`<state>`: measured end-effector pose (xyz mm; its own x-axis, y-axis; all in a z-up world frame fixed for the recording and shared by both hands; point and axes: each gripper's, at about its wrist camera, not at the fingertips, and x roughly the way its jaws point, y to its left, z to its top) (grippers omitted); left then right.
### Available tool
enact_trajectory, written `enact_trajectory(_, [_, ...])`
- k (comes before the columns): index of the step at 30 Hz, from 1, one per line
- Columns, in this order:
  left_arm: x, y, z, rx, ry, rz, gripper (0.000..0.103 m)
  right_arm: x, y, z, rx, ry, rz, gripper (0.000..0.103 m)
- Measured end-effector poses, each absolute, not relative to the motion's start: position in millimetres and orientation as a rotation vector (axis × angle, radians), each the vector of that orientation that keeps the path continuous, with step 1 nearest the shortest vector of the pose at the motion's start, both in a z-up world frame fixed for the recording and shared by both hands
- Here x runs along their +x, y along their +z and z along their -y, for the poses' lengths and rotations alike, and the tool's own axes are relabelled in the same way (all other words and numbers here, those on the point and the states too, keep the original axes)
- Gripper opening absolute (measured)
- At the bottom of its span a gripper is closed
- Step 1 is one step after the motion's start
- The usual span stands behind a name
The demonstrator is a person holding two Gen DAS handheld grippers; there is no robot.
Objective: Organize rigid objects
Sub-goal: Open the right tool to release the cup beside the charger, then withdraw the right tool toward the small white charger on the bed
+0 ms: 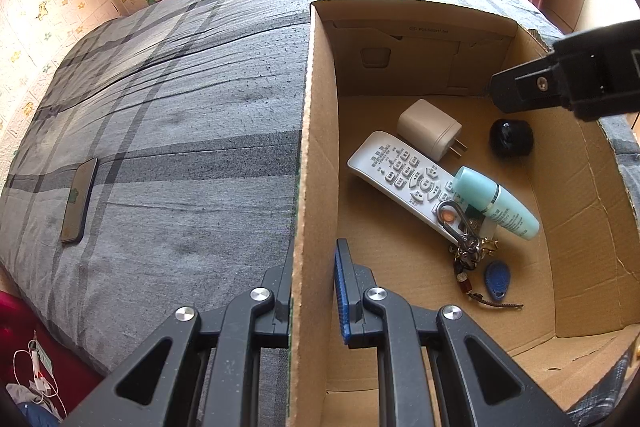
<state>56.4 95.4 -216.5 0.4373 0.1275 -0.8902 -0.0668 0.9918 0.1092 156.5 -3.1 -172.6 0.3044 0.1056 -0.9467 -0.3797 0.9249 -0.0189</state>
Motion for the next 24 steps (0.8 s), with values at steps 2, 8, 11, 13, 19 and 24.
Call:
enact_trajectory(2, [56.4, -216.6, -95.4, 0.061, 0.121, -1.113, 0.016, 155.6, -167.6, 7.8, -0.249, 0.328, -1.211, 0.103])
enact_trajectory(8, [56.1, -216.5, -95.9, 0.058, 0.119, -1.113, 0.016, 157.2, -154.6, 26.7, -0.234, 0.319, -1.189, 0.103])
enact_trajectory(11, [56.4, -216.8, -95.6, 0.063, 0.119, -1.113, 0.016, 159.0, -149.4, 40.0, -0.24, 0.3, -1.178, 0.103])
enact_trajectory(13, [56.5, -217.1, -95.5, 0.063, 0.121, -1.112, 0.016, 161.5, -146.4, 50.2, -0.241, 0.282, -1.174, 0.103])
enact_trajectory(19, [57.0, -217.4, -94.8, 0.066, 0.122, -1.114, 0.016, 170.3, -140.5, 84.1, -0.227, 0.233, -1.165, 0.103])
enact_trajectory(24, [57.6, -217.2, -94.4, 0.068, 0.124, -1.115, 0.016, 179.5, -140.3, 111.3, -0.203, 0.193, -1.164, 0.103])
